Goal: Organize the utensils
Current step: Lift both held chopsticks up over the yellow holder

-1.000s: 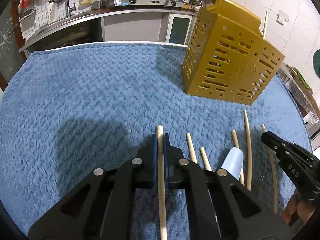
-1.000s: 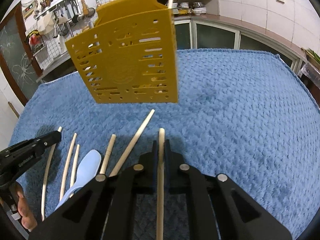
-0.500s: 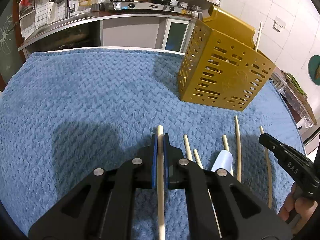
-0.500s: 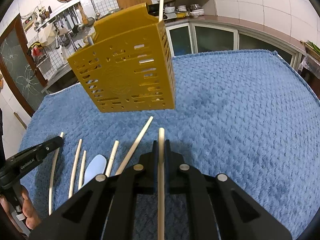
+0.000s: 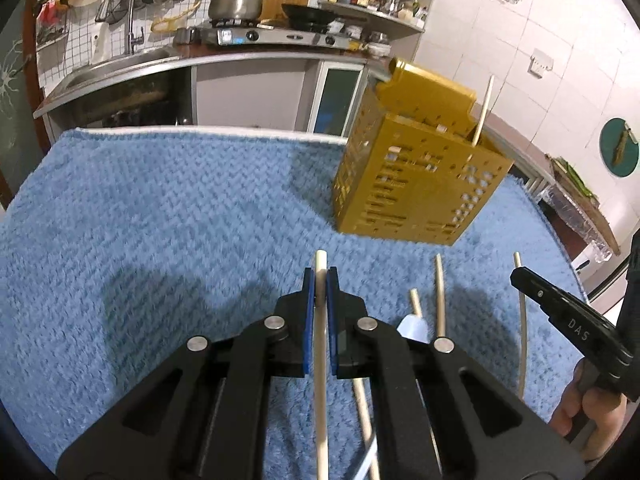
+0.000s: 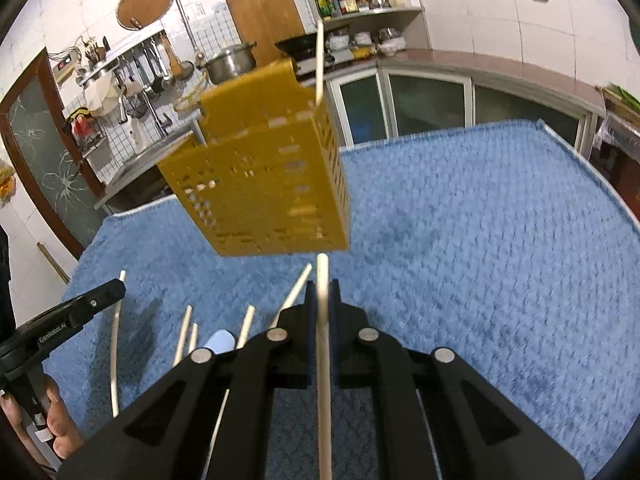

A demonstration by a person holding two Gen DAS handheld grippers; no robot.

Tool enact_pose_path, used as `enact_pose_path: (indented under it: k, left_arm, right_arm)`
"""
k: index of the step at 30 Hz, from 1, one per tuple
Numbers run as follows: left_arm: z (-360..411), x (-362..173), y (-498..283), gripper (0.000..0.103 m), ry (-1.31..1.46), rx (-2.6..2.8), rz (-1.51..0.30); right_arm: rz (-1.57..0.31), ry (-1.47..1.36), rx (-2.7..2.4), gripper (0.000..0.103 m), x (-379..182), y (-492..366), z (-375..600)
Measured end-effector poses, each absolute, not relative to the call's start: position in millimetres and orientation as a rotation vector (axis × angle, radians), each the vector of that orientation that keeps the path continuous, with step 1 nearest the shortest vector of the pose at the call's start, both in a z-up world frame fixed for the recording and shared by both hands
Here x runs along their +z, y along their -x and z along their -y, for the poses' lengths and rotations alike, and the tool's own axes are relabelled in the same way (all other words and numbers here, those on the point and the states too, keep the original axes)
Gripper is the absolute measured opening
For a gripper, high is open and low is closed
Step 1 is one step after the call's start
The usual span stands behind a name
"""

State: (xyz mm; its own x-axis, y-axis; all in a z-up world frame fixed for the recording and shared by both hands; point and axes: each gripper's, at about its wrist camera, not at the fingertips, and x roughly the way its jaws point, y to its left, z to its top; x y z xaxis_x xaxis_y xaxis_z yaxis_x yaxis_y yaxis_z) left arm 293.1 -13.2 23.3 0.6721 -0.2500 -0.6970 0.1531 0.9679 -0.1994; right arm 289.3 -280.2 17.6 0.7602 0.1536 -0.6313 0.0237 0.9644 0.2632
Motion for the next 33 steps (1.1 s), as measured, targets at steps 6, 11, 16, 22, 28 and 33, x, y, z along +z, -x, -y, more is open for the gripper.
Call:
enact_pose_path:
  k: [6, 11, 16, 22, 28, 33]
  left_arm:
    - [18.2, 56.0, -289.7, 0.004, 0.117, -0.256, -0.736]
    - [23.4, 80.3, -289.9, 0.004, 0.108, -0.272, -0.68]
    - [28.8, 104.9, -297.2, 0.004, 0.12, -0.29, -0.625]
    - [42.7, 144.0, -308.3, 0.004, 0.102, -0.305, -0.499]
    - [58.3, 193.0, -321.2, 0.004, 0.087, -0.317, -0.324]
    - [72.0, 224.4, -343.5, 0.004, 0.104, -0.325, -0.226]
  right_arm:
    - [-0.653, -0.234, 0.075, 0.006, 48.3, -289.1, 283.4]
    - [-0.589, -0.23, 0.074, 0.006, 75.3, -289.1, 288.0]
    - [-0.529, -0.215, 0.075, 0.006, 104.4, -293.0, 288.5]
    - [-0.427, -0.19, 0.075, 0.006, 152.9, -298.8, 287.1]
    - [-0.335, -0.17, 0.071, 0.006, 202.1, -311.7, 285.4]
    - [-0.261, -0.174, 0.06, 0.006, 235.2, -327.6, 289.8]
